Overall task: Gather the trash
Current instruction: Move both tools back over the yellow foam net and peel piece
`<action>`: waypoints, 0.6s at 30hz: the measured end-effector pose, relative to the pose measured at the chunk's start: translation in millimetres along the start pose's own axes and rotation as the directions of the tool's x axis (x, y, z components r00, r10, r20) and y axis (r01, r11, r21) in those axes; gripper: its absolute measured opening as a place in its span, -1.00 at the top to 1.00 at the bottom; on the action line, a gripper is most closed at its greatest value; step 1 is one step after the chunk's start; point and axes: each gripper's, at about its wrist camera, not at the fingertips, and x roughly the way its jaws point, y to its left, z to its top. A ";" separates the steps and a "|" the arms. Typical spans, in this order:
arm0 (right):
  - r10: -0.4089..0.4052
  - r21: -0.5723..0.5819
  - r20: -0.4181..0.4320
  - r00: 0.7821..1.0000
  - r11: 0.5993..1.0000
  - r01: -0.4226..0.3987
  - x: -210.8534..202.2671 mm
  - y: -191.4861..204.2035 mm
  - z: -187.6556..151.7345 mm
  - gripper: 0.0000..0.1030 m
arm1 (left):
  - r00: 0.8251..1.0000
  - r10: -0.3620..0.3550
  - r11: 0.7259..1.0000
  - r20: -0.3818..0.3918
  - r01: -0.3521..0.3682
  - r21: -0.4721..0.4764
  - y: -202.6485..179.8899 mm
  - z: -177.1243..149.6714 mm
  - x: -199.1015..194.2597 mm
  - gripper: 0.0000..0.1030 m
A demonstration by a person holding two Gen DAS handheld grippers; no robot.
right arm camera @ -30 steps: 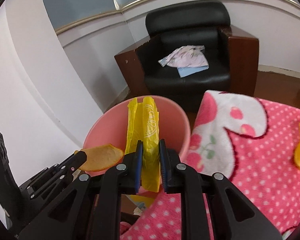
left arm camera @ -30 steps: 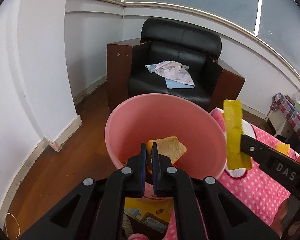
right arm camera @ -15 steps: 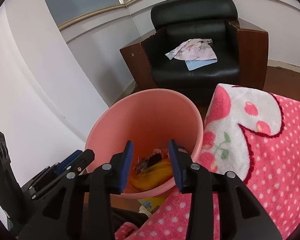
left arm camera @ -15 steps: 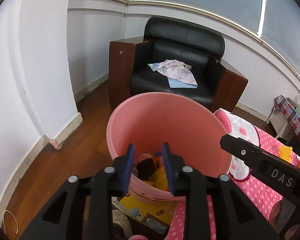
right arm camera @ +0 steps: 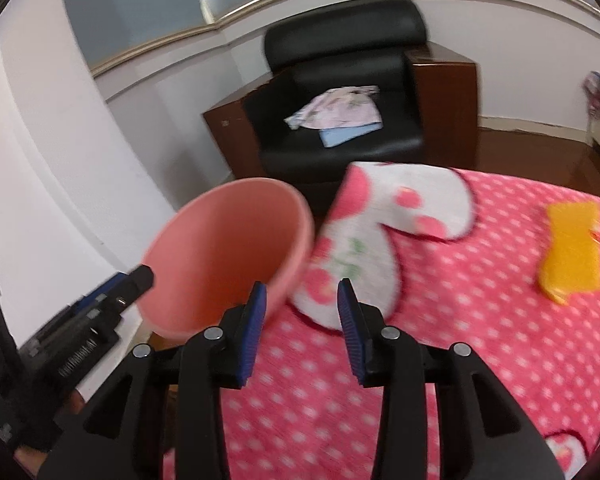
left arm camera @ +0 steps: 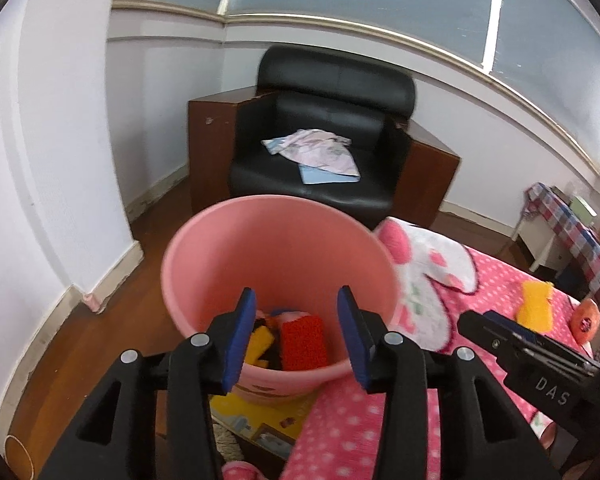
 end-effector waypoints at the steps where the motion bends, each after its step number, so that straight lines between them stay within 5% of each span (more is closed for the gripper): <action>1: -0.016 0.016 0.003 1.000 1.000 0.016 -6.5 -10.5 -3.6 0.27 | 1.000 -0.016 1.000 -0.003 0.016 0.010 -6.6 -1.3 -1.3 0.19; 7: -0.126 0.108 0.036 0.991 0.987 0.121 -40.1 -67.4 -16.5 0.27 | 0.998 -0.062 0.995 -0.024 0.064 0.078 -43.7 -12.4 -4.0 0.19; 15: -0.288 0.269 0.091 0.953 0.929 0.255 -75.3 -156.3 -6.5 0.26 | 0.992 -0.113 0.984 -0.055 0.120 0.132 -84.3 -22.9 -1.3 0.17; 18: -0.305 0.288 0.091 0.948 0.919 0.268 -73.7 -175.4 -2.2 0.11 | 0.990 -0.124 0.978 -0.063 0.132 0.161 -99.5 -25.4 1.4 0.17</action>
